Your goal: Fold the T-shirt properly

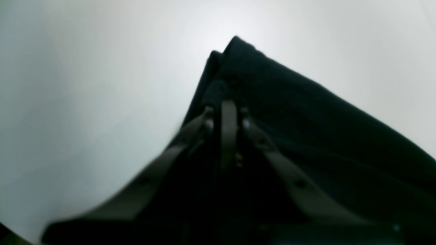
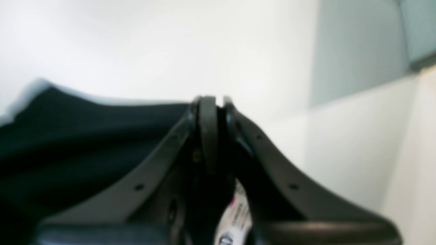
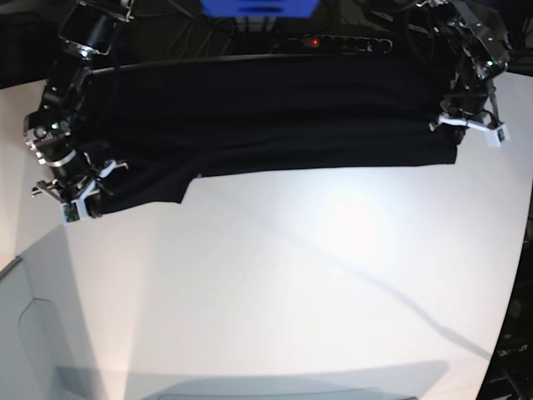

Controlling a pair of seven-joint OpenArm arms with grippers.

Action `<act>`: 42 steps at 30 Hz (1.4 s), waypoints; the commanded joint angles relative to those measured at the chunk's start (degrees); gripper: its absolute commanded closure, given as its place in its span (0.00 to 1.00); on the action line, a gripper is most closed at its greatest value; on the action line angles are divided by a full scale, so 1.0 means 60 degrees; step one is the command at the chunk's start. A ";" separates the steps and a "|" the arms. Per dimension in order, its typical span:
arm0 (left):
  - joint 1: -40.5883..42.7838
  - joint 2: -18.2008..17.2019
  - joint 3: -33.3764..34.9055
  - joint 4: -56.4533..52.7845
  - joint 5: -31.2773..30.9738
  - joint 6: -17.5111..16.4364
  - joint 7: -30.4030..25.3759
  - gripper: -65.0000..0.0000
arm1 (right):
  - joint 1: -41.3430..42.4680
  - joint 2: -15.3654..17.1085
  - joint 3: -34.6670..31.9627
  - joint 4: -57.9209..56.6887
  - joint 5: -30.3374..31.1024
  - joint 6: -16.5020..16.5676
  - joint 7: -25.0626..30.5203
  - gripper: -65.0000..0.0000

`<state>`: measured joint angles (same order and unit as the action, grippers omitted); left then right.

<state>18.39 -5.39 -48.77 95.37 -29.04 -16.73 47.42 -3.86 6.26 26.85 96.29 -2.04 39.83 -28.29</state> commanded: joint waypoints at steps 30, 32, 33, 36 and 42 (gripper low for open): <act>0.0327 -0.0164 -0.0142 0.0713 -0.0135 -0.0003 -0.0174 1.00 | -0.4712 -0.1124 0.2082 0.3197 0.1784 0.0028 0.0181 1.00; 0.0576 -0.0150 -0.0142 0.1064 -0.0501 -0.0003 -0.0174 1.00 | -0.4698 -0.1124 0.2082 0.3197 0.1784 0.0028 0.0166 1.00; 0.0707 -0.0150 -0.0142 0.1225 -0.0750 -0.0003 -0.0174 1.00 | -0.4668 -0.1124 0.2082 0.3197 0.1784 0.0028 0.0166 1.00; 0.1162 -0.0150 -0.0142 0.1475 -0.1307 -0.0003 -0.0189 1.00 | -0.4639 -0.1124 0.2082 0.3124 0.1769 0.0028 0.0166 1.00; 0.1792 -0.0150 -0.0142 0.1401 -0.1791 -0.0003 -0.0277 1.00 | -0.4624 -0.1110 0.2052 0.2933 0.1769 0.0028 0.0166 1.00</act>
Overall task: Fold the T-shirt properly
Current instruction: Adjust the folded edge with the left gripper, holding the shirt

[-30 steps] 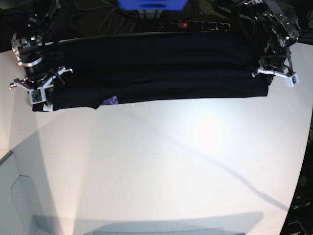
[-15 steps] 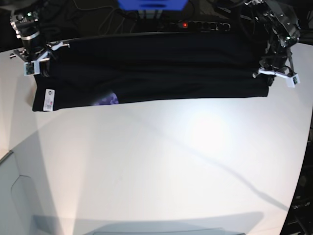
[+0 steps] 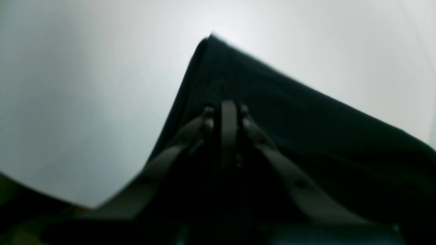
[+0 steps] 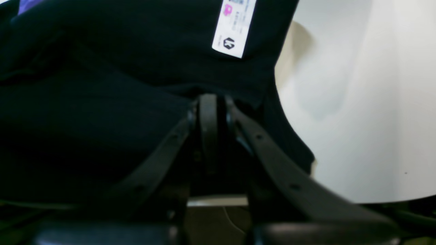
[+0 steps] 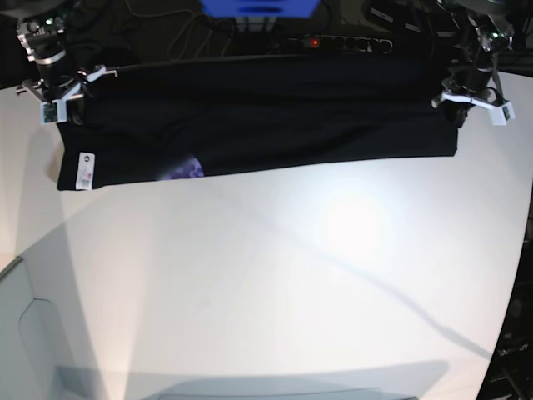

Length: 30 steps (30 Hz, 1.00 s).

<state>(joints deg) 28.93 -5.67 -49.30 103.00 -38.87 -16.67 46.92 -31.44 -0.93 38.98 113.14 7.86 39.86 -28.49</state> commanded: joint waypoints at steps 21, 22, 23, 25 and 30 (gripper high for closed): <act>-0.0799 -0.0220 -0.0040 0.0189 -0.0078 -0.0014 -0.0457 0.99 | -0.0027 0.0089 0.0016 0.0125 0.0119 0.0024 0.0199 1.00; -0.0887 -0.0366 -0.0040 0.0203 -0.0078 -0.0014 -0.0442 1.00 | -0.0027 0.0089 0.0016 0.0125 0.0119 0.0024 0.0199 1.00; -0.0975 -0.0483 -0.0011 0.0203 -0.0078 -0.0014 -0.0413 1.00 | -0.0027 0.0089 0.0016 0.0125 0.0119 0.0024 0.0199 1.00; -0.1092 -0.0630 0.0004 0.0145 -0.0078 -0.0014 -0.0442 1.00 | -0.0013 0.0089 0.0016 0.0125 0.0119 0.0024 0.0199 1.00; -0.1122 -0.0732 -0.0055 0.0115 -0.0063 -0.0014 -0.0457 0.99 | -0.0013 0.0089 0.0016 0.0110 0.0119 0.0024 0.0199 1.00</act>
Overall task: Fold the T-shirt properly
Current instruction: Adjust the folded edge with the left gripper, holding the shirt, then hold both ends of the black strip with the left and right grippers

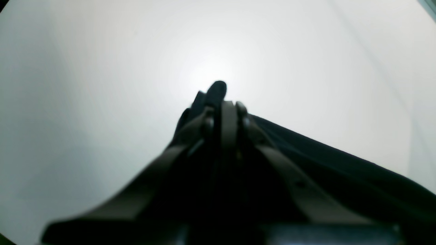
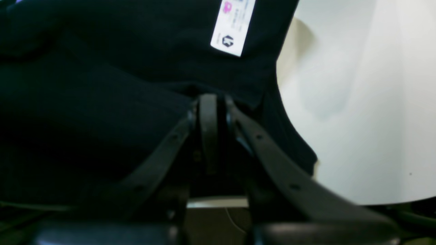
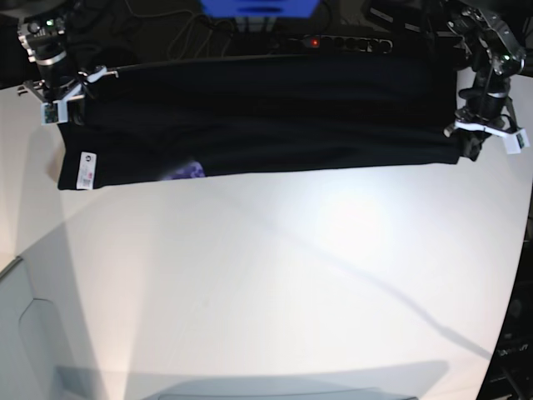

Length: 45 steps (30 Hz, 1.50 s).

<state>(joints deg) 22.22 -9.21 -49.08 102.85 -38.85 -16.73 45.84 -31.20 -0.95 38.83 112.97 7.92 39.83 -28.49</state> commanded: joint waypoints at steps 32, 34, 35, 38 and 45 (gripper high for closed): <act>0.0290 -0.0054 0.0099 -0.0650 -0.0184 -0.0003 -0.0293 0.73 | 0.0196 0.0093 -0.0237 0.0139 0.0108 0.0028 0.0199 1.00; 0.0216 -0.0069 0.0099 -0.0592 -0.0126 -0.0003 -0.0293 0.73 | 0.0211 0.0093 -0.0237 0.0139 0.0108 0.0028 0.0199 1.00; 0.0202 -0.0069 0.0099 -0.0592 -0.0096 0.0012 -0.0293 0.73 | 0.0211 0.0093 -0.0237 0.0139 0.0108 0.0028 0.0199 1.00; 0.0187 -0.0069 0.0114 -0.0621 -0.0082 0.0012 -0.0293 0.73 | 0.0211 0.0093 -0.0237 0.0139 0.0108 0.0028 0.0199 1.00; 0.0070 -0.0054 0.0173 -0.1207 -0.0082 0.0012 -0.0264 0.74 | 0.0211 0.0093 -0.0237 0.0139 0.0108 0.0028 0.0199 1.00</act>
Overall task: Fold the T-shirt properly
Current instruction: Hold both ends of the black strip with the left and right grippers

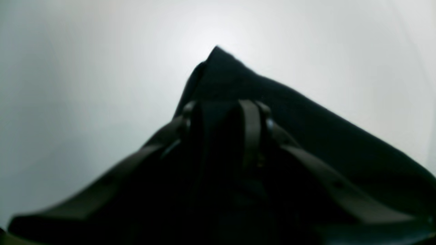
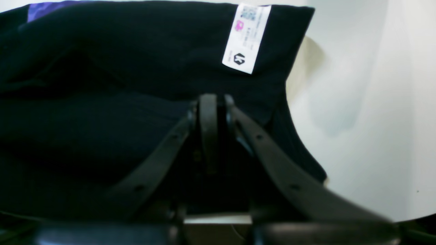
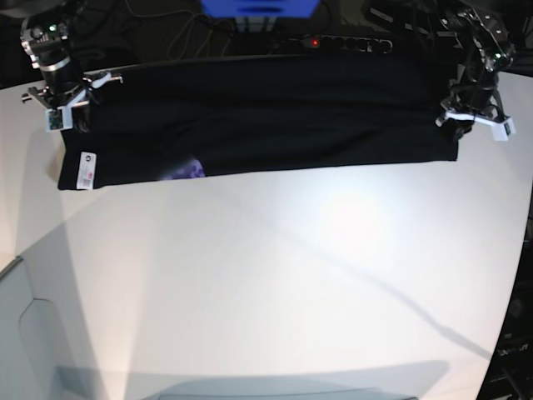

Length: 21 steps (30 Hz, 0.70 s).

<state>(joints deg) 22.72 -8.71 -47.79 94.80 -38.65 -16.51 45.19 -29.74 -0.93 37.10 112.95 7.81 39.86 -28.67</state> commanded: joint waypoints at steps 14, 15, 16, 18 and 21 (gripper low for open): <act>0.0880 0.0082 -0.0101 0.1511 -0.0173 -0.0039 -0.0169 1.00 | 0.0114 0.0089 0.0065 0.0143 0.0112 0.0024 0.0213 1.00; 0.0939 0.0082 -0.0101 0.1511 -0.0158 -0.0039 -0.0169 1.00 | 0.0114 0.0089 0.0065 0.0143 0.0112 0.0024 0.0213 1.00; 0.0983 0.0082 -0.0101 0.1496 -0.0144 -0.0054 -0.0169 1.00 | 0.0114 0.0089 0.0065 0.0143 0.0112 0.0024 0.0213 1.00; 0.1012 0.0052 -0.0101 0.1481 -0.0100 -0.0537 -0.0169 1.00 | 0.0114 0.0089 0.0065 0.0143 0.0112 0.0024 0.0213 1.00; 0.1114 0.0008 -0.0101 0.1335 -0.0012 -0.1299 -0.0169 1.00 | 0.0114 0.0089 0.0065 0.0143 0.0112 0.0024 0.0213 1.00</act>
<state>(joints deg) 28.80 -7.79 -48.01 102.13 -38.28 -24.08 45.10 -28.91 -0.93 37.10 112.92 7.81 39.86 -28.64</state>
